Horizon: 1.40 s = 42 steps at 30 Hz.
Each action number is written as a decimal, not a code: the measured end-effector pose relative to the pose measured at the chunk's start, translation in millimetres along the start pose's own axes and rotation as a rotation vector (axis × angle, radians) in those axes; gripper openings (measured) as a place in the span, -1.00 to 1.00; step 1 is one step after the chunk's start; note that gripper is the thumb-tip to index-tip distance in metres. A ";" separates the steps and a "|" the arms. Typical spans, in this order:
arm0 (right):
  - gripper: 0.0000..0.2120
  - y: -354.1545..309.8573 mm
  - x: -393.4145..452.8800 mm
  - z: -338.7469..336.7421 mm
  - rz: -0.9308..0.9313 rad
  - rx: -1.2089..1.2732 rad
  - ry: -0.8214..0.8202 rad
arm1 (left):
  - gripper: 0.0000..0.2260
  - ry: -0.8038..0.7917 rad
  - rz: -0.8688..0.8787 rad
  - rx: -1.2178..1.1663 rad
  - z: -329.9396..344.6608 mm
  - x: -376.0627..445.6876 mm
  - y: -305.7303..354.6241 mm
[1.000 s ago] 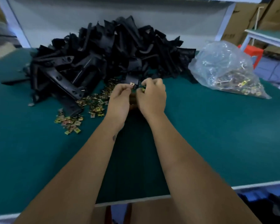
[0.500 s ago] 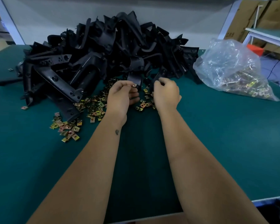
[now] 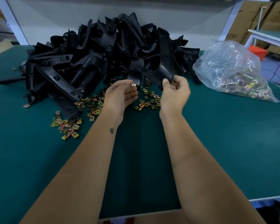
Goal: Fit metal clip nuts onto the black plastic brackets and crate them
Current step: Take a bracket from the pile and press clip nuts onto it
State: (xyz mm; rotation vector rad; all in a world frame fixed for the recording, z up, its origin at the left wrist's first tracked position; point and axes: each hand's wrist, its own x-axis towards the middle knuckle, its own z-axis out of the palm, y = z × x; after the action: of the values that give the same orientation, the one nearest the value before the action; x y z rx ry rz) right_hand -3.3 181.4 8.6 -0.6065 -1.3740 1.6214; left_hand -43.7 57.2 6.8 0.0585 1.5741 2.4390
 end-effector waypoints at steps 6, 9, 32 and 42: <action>-0.86 -1.5 -20.8 6.6 -0.676 -0.399 -0.343 | -0.54 -0.342 0.027 -0.058 1.2 -4.7 -0.3; -0.76 1.4 -27.8 11.9 -0.810 -0.535 -0.583 | -0.70 -0.253 0.015 -0.211 -0.4 -1.9 2.7; -0.75 13.8 -26.2 16.2 -0.679 -1.177 -0.748 | -0.92 -0.086 -0.032 -0.444 -31.2 15.8 17.1; -0.87 12.5 -25.1 16.7 -0.667 -1.128 -0.762 | -0.81 -0.133 -0.052 -0.484 -23.8 14.2 9.4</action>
State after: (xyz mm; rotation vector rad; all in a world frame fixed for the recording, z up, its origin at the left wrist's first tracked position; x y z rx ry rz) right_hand -8.9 151.6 -3.3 -0.0371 -2.6962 0.3926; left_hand -62.9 35.4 3.9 0.0904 0.8893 2.6392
